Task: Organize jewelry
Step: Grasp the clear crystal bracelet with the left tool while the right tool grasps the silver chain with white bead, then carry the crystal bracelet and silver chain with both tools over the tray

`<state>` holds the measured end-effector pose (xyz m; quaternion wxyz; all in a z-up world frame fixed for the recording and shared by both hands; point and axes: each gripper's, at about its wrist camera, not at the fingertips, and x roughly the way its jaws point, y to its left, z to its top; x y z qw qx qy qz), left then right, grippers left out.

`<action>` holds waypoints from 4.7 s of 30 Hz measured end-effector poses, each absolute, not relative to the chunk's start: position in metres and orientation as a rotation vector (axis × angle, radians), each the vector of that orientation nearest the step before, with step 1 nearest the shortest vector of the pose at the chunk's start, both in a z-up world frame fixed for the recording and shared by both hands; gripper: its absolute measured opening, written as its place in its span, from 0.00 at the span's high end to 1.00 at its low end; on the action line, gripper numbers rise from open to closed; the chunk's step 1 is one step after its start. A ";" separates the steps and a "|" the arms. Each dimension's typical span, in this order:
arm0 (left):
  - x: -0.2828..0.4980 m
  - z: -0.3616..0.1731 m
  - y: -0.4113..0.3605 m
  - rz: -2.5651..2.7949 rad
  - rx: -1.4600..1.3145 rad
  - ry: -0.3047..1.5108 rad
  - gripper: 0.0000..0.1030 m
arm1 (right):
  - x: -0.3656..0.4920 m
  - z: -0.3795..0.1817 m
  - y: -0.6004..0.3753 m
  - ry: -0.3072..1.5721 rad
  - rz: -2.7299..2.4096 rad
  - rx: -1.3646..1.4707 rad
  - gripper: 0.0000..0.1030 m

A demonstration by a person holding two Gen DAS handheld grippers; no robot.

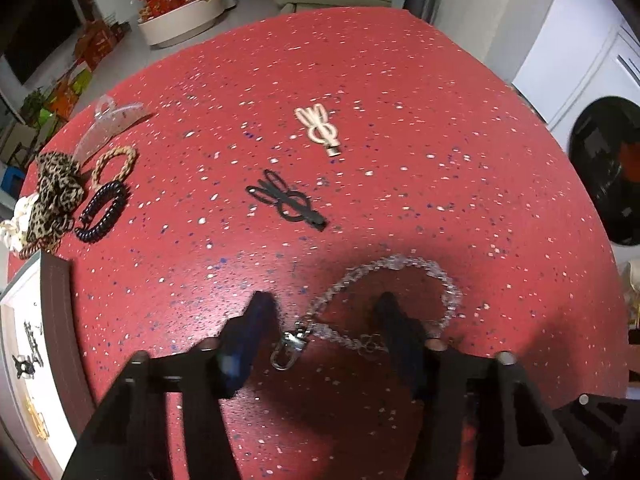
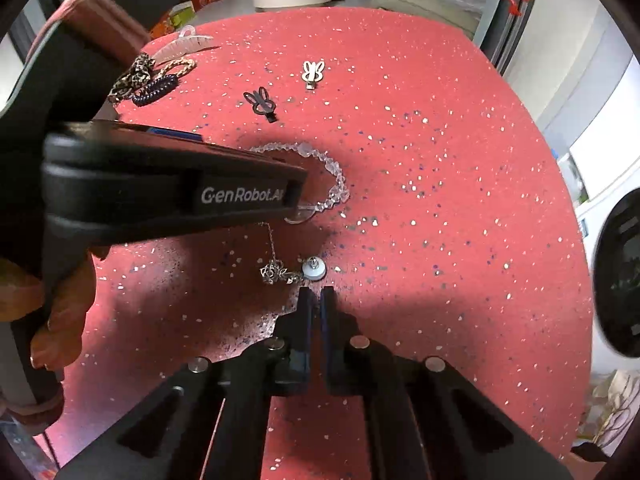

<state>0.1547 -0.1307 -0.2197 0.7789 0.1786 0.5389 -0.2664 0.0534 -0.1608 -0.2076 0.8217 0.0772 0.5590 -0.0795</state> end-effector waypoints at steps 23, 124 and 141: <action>0.138 -0.184 -0.079 -0.639 0.175 1.235 0.90 | 0.038 -0.174 -0.217 1.213 -0.109 0.564 0.98; 0.120 -0.087 0.245 -0.267 -0.182 1.140 0.91 | 0.141 -0.080 0.032 1.303 0.240 0.267 0.63; 0.162 -0.109 0.249 -0.292 -0.266 1.084 0.91 | 0.194 -0.096 0.058 1.275 0.274 0.170 0.64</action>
